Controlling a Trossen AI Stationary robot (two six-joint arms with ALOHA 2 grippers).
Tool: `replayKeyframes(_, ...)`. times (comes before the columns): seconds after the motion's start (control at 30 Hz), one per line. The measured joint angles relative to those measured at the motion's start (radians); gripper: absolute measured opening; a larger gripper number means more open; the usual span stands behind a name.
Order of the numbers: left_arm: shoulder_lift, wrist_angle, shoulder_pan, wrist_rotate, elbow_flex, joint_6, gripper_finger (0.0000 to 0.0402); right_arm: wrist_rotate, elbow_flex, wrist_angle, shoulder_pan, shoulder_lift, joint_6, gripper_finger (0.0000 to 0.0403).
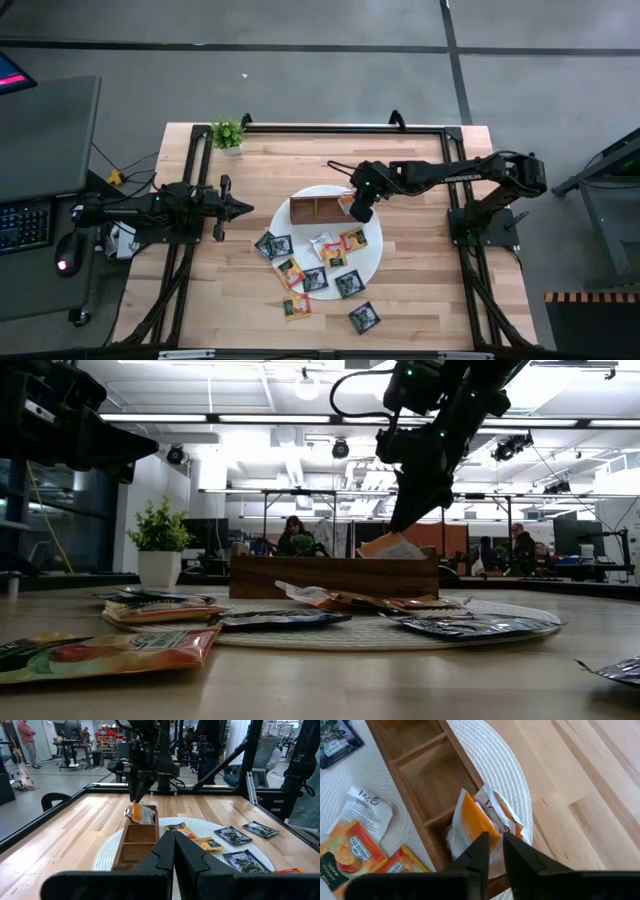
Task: Pick & Place Tea
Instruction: Put the white tea bag into the right section of the wooden organizer
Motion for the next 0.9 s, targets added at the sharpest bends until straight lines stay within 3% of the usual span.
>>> replayKeyframes(0.13, 0.000, 0.000, 0.000, 0.000, 0.000, 0.000, 0.0001, -0.006, 0.000, 0.000, 0.000, 0.000, -0.008, 0.0005)
replayKeyframes(0.53, 0.000, 0.000, 0.000, 0.000, 0.000, 0.000, 0.0001, 0.002, 0.000, 0.012, 0.000, -0.001, -0.017, 0.0002)
replayKeyframes(0.9, 0.000, 0.000, 0.000, 0.000, 0.000, 0.000, 0.0001, 0.144, -0.005, 0.028, 0.016, -0.066, 0.046, 0.0001)
